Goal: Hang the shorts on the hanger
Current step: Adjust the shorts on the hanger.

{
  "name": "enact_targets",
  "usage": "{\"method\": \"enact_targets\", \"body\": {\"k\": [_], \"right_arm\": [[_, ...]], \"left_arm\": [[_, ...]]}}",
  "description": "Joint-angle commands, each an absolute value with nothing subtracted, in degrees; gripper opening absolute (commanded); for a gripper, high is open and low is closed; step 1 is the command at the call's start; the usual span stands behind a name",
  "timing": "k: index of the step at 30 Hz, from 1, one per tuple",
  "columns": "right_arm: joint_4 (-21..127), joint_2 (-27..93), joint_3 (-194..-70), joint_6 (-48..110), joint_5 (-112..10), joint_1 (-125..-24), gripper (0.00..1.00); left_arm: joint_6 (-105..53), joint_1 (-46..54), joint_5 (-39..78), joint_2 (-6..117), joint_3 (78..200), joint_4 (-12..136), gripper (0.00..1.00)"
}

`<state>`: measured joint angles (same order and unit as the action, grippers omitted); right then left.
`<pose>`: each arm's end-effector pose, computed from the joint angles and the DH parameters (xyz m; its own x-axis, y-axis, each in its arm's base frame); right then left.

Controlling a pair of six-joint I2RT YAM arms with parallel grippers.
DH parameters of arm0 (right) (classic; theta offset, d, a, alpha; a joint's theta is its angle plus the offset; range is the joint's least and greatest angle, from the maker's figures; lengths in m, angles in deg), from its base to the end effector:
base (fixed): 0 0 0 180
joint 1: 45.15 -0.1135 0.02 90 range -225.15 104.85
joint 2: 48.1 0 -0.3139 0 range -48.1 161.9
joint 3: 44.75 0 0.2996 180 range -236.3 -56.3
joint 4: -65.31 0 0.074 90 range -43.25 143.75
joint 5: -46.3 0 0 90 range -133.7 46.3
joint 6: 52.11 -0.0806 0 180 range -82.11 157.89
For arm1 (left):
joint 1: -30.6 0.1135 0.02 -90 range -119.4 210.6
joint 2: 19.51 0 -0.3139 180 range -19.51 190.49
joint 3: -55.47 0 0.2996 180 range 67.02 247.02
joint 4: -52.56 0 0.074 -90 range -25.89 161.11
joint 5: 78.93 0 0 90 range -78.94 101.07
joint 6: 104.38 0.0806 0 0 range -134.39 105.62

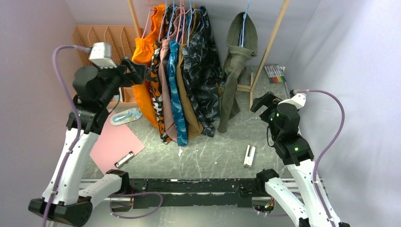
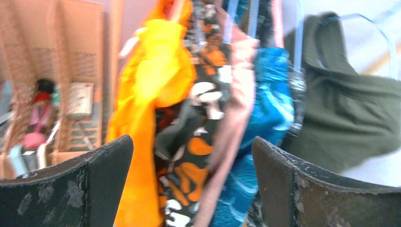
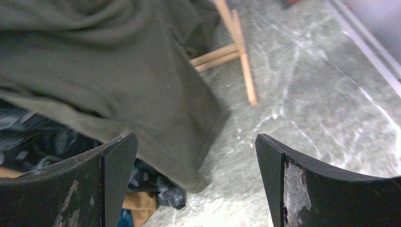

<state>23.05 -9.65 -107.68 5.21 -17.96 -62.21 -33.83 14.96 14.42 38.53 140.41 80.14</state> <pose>0.1885 0.0212 0.3881 -0.1749 0.4551 -0.8731 0.2680 0.8753 0.4025 0.2640 -0.0788 0.5135 -0.1191 -0.3118 -0.9426 0.3030 0.8927 -0.3336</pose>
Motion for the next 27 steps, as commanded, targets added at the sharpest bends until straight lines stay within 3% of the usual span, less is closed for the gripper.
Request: {"method": "enact_targets", "body": {"k": [1,5,16,23,27], "right_arm": [[27.9,-9.37,-110.45,11.32,-31.39,-62.55,1.0],[32.31,-7.57,-110.9,12.98,-42.18,-62.6,1.0],[44.12,3.76,-111.1,8.93,-52.67,-63.12,1.0],[43.64,14.05,-113.43,10.02,-43.68,-65.35,0.99],[40.48,16.51,-116.33,8.79,-31.22,-65.37,0.92]], "left_arm": [[-39.55,22.4,19.37,33.75,132.96,81.85,0.99],[-37.6,23.83,11.44,25.25,122.98,82.69,0.99],[-34.12,21.82,-0.42,10.76,105.64,84.26,1.0],[-37.0,20.76,-8.11,9.29,106.05,85.68,0.99],[-36.76,20.6,-7.4,9.48,105.86,85.51,0.99]]}}
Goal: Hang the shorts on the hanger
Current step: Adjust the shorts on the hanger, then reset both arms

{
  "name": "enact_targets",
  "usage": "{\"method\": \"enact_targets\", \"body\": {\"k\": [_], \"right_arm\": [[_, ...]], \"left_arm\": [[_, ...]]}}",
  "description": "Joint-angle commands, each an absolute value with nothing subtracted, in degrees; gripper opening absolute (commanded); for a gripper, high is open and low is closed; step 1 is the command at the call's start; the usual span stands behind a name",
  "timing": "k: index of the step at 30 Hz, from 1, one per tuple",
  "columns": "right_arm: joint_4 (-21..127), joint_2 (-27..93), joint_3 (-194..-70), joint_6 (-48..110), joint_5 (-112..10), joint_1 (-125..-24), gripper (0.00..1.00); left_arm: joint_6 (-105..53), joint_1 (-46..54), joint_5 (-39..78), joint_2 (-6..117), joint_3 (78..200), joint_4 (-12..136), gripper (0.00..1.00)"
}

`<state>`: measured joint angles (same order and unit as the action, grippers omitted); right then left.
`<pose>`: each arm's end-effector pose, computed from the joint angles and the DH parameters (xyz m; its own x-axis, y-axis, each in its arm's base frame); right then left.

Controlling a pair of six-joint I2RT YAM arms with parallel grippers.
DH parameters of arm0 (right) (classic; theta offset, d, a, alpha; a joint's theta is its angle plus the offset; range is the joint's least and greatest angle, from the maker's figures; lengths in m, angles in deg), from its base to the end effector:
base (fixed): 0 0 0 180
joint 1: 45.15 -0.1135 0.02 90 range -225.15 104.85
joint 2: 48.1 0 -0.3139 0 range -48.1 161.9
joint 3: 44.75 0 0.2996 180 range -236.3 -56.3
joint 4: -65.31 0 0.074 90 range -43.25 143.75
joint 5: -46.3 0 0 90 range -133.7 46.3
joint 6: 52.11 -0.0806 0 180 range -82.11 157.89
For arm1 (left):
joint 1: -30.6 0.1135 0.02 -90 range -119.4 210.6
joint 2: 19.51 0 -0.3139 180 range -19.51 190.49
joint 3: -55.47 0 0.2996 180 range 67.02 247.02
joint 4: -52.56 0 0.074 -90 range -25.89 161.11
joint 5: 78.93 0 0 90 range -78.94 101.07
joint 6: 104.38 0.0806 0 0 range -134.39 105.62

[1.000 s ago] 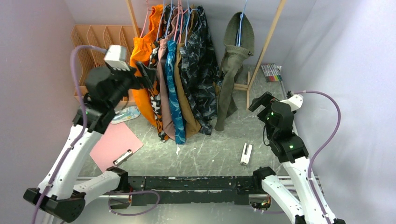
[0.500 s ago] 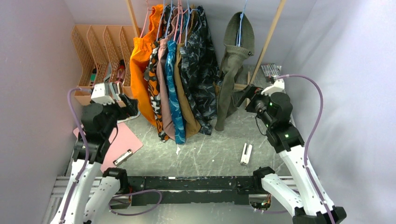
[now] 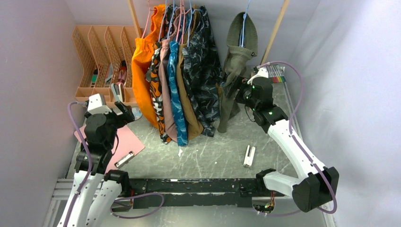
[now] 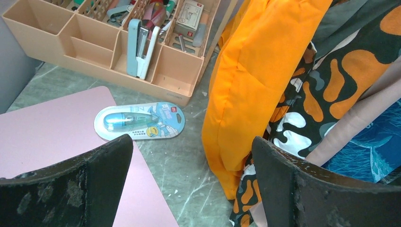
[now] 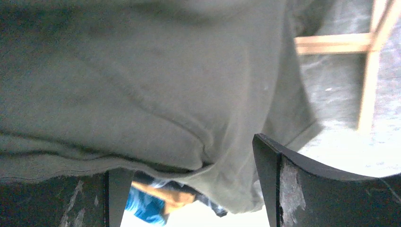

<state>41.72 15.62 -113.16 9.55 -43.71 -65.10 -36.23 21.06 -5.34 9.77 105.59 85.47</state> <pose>0.3063 0.1112 0.3694 -0.4300 0.3489 -0.8327 -0.1559 0.8797 0.4492 0.1755 -0.0064 0.3420 -0.1492 -0.3370 -0.9296 -0.1821 0.9334 -0.3091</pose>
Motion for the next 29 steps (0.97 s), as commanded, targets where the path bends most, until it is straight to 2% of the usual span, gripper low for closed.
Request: {"method": "enact_targets", "body": {"k": [1,4,9,16,23,29], "right_arm": [[39.84,16.34,-116.41,8.69,-29.22,-65.29,0.89],[39.22,15.24,-115.9,9.61,-29.31,-65.24,0.88],[36.55,11.65,-114.99,10.86,-34.9,-65.22,1.0],[33.29,-1.57,-107.45,5.13,-19.59,-65.2,1.0],[24.8,-4.45,-107.67,1.3,-6.65,-65.19,1.0],[26.78,-6.16,-105.83,4.73,-8.45,-65.16,1.0]], "left_arm": [[-36.69,20.51,-7.32,9.42,105.87,85.52,0.99],[-36.71,20.11,-7.7,9.82,105.83,85.51,0.99],[-36.83,19.88,-7.05,10.24,105.68,84.86,0.99],[-37.69,19.53,-6.86,11.14,105.78,84.34,0.99],[-38.54,19.53,-7.57,13.16,106.21,84.38,0.99],[-37.85,19.29,-7.83,13.71,106.45,85.21,0.99]]}}
